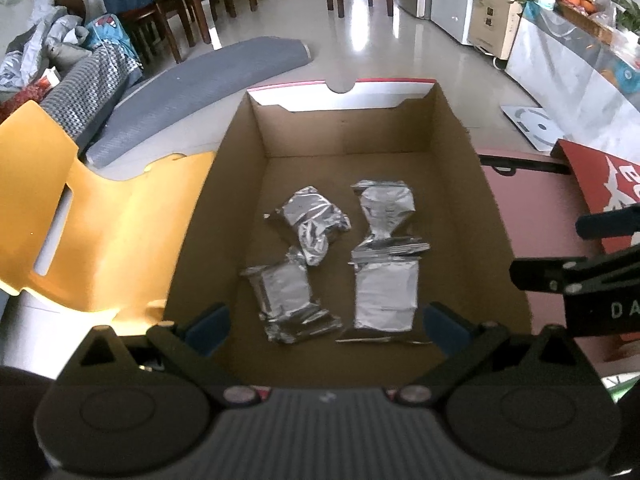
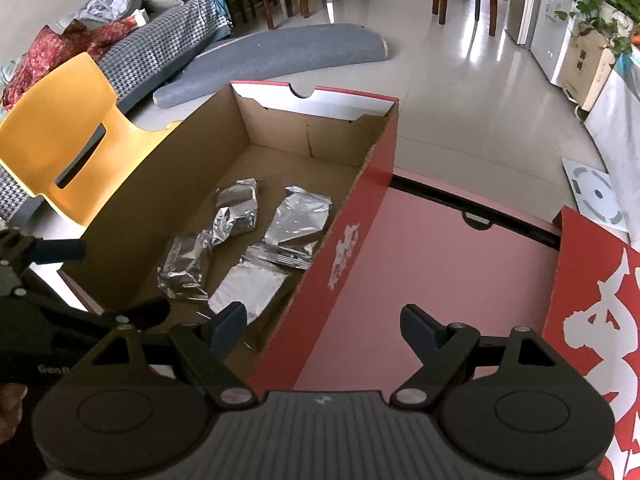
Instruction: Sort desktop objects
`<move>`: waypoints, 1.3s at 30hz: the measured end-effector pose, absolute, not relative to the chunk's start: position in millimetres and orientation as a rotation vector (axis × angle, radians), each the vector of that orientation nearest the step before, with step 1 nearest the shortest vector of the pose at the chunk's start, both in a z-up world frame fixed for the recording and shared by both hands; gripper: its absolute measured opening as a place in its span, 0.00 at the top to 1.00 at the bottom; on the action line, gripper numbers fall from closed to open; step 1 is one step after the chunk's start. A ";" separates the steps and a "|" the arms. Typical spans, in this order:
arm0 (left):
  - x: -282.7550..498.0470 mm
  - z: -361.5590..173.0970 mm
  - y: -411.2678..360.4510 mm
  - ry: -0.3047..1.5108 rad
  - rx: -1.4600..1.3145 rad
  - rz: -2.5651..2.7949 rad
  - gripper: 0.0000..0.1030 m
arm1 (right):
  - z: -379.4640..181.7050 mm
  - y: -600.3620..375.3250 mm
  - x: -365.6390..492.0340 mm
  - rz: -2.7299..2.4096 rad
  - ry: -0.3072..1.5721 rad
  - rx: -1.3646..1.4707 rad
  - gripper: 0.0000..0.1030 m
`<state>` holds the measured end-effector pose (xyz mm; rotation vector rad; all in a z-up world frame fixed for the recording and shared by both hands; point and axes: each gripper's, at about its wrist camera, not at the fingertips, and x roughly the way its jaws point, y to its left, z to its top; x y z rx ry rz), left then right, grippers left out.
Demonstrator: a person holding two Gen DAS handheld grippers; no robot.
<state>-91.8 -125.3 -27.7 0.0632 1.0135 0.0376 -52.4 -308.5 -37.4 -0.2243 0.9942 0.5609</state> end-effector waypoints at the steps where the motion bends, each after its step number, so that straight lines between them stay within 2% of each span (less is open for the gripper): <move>1: -91.6 -27.3 -127.0 1.015 0.059 0.033 0.00 | -37.4 -311.4 -52.6 0.555 0.991 -0.225 0.19; 21: -74.0 -12.1 -229.6 0.995 0.138 -0.203 0.00 | -41.0 -406.6 -33.5 0.382 1.041 -0.142 0.19; 39: -46.6 -35.5 -301.0 1.070 0.127 -0.315 0.00 | -49.3 -483.7 -8.4 0.230 1.116 -0.029 0.19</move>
